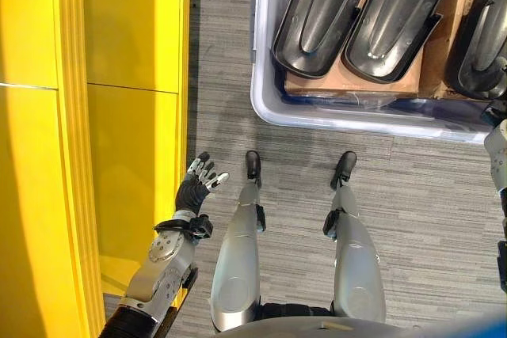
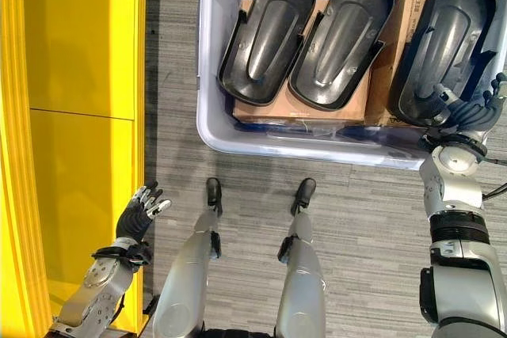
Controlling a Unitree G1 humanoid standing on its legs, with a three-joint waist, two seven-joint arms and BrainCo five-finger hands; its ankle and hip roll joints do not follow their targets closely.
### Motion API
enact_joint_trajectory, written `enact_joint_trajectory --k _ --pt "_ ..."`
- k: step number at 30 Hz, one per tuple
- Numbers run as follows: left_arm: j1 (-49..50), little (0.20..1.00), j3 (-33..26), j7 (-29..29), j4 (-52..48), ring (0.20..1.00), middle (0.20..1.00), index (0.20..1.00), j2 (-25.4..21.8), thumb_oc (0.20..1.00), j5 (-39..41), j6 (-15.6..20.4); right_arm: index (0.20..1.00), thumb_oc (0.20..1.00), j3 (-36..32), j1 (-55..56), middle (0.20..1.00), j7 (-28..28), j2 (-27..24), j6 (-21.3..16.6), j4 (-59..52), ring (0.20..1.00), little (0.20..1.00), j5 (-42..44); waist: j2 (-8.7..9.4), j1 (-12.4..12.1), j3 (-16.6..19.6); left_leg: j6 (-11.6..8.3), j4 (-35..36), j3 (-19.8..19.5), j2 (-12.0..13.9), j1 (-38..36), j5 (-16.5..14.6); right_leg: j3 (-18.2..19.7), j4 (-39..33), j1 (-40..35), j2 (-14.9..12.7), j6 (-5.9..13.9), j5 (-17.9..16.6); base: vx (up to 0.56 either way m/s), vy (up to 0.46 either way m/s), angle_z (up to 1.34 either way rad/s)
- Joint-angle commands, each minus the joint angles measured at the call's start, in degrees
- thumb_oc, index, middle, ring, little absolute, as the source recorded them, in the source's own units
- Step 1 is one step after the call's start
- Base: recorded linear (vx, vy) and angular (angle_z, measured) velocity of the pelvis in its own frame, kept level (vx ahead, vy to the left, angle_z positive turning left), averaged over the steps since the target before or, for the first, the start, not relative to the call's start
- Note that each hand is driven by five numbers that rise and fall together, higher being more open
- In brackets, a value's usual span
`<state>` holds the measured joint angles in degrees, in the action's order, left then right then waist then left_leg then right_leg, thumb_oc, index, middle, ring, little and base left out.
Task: Move parts from the plastic box to the shelf.
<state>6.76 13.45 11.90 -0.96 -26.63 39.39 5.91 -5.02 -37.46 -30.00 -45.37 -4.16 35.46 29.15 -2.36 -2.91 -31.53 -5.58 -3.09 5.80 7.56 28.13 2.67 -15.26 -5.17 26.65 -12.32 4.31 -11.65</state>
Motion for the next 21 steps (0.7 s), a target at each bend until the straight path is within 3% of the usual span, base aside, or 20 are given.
enact_joint_trajectory --k 1,21 --pt "1.34 1.0 2.03 1.12 -3.56 1.0 1.0 1.0 -2.54 1.0 1.06 2.37 1.0 1.0 2.24 -4.07 1.0 -1.43 -5.45 -2.68 2.93 1.0 1.0 0.63 -0.43 0.78 1.74 -3.19 1.76 -3.51 4.63 -1.77 1.84 6.15 12.91 2.67 -7.62 6.96 8.33 0.0 0.0 0.0" --pt "-0.04 1.0 3.23 1.89 -3.19 1.0 1.0 1.0 -3.23 1.0 0.54 2.84 1.0 1.0 1.32 -3.69 1.0 -2.58 -5.65 -3.14 5.21 1.0 1.0 1.04 -1.28 1.26 1.74 -4.06 -0.23 -3.76 4.6 2.09 1.73 5.47 15.3 5.1 -7.86 6.77 9.54 0.0 -0.007 0.02"
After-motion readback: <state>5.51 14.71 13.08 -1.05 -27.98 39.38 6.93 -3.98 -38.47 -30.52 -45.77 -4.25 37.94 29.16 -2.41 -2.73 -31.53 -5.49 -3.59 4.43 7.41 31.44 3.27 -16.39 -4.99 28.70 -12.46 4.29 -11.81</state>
